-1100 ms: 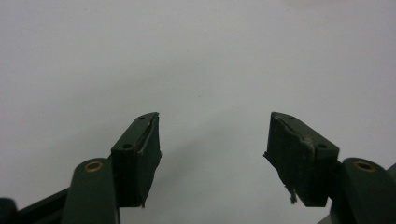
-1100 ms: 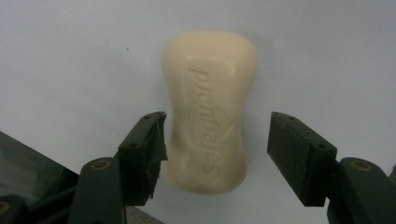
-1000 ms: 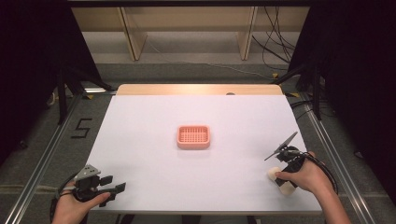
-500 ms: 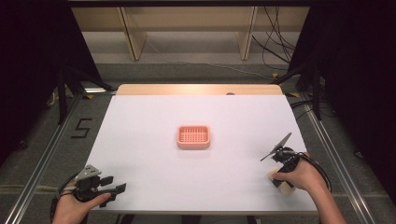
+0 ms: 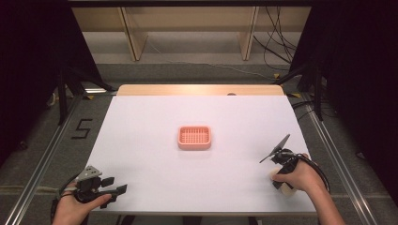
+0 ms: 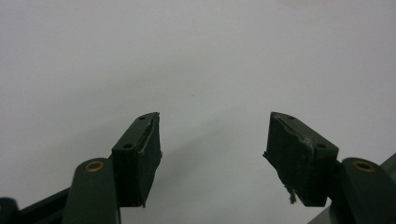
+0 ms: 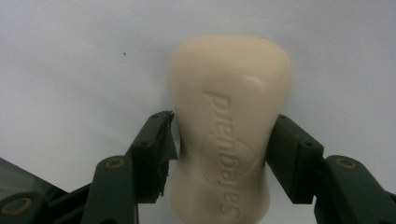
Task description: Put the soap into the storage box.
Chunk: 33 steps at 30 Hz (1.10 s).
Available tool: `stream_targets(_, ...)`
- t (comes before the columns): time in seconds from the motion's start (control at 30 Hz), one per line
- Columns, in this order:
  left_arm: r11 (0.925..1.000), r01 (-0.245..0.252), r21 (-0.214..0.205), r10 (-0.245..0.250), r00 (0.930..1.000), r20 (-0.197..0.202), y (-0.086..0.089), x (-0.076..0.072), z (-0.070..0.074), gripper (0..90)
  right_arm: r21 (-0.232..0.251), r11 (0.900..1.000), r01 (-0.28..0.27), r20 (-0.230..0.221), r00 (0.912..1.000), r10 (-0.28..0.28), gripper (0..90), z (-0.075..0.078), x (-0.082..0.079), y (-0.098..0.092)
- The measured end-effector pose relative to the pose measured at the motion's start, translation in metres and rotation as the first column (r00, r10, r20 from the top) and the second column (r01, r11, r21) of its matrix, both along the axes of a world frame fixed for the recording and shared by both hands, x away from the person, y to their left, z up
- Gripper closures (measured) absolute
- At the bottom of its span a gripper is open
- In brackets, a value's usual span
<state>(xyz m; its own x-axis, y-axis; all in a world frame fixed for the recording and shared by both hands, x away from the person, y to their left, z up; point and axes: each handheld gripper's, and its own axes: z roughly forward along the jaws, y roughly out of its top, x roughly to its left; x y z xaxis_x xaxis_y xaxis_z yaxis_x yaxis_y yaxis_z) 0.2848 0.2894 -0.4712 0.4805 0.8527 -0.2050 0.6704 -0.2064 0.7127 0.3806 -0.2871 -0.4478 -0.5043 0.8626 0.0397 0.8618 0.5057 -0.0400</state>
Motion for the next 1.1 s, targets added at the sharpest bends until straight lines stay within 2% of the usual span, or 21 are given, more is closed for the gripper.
stream_targets(0.13,1.0000,0.007,0.000,-0.007,1.0000,-0.006,0.0008,0.0001,0.0005,34.6,-0.006,1.0000,-0.002,0.010,1.0000,0.002,48.4,-0.0027,-0.0003,-0.0007)
stream_targets(0.17,0.9999,0.016,0.004,-0.016,0.9999,-0.005,0.0014,0.0006,0.0005,34.6,-0.012,0.9998,0.014,0.003,0.9999,-0.014,49.2,-0.0029,-0.0012,0.0001)
stream_targets(0.2,0.9998,0.018,0.005,-0.018,0.9998,-0.003,0.0015,0.0008,0.0005,34.6,-0.011,0.9999,-0.008,0.011,0.9999,0.009,49.5,-0.0037,-0.0004,-0.0013)
stream_targets(0.4,1.0000,0.009,0.000,-0.009,0.9999,-0.008,0.0009,0.0003,0.0005,34.6,-0.018,0.9998,-0.006,-0.003,1.0000,0.006,50.1,-0.0027,-0.0016,0.0011)
stream_targets(0.43,0.9999,0.011,0.008,-0.011,0.9999,-0.012,0.0016,0.0001,0.0007,34.6,-0.016,0.9995,-0.026,0.001,0.9997,0.026,50.1,-0.0033,-0.0010,0.0007)
stream_targets(0.53,1.0000,0.005,0.008,-0.005,1.0000,-0.007,0.0013,0.0000,0.0004,34.6,-0.025,0.9994,-0.024,-0.008,0.9997,0.024,50.2,-0.0026,-0.0012,0.0018)
stream_targets(0.8,1.0000,0.004,0.004,-0.004,1.0000,-0.003,0.0006,0.0000,0.0000,34.6,-0.013,0.9999,-0.010,-0.008,0.9999,0.010,50.3,-0.0031,-0.0030,0.0030)
stream_targets(0.83,0.9999,0.012,0.009,-0.012,0.9999,-0.001,0.0013,0.0004,0.0003,34.7,-0.013,0.9993,-0.034,-0.004,0.9994,0.034,50.3,-0.0026,-0.0016,0.0010)
stream_targets(0.9,0.9999,0.007,0.012,-0.007,1.0000,-0.006,0.0012,0.0001,0.0002,34.7,-0.012,0.9987,-0.049,0.000,0.9988,0.049,50.3,-0.0021,-0.0013,-0.0001)
stream_targets(0.97,1.0000,0.003,0.004,-0.003,1.0000,-0.004,0.0005,0.0000,-0.0001,34.7,-0.015,0.9989,-0.045,0.016,0.9989,0.045,50.3,-0.0023,-0.0022,0.0001)
stream_targets(1.1,1.0000,0.002,0.004,-0.002,1.0000,-0.005,0.0003,0.0000,-0.0002,34.7,-0.021,0.9994,-0.025,0.001,0.9997,0.025,50.4,-0.0003,-0.0038,0.0017)
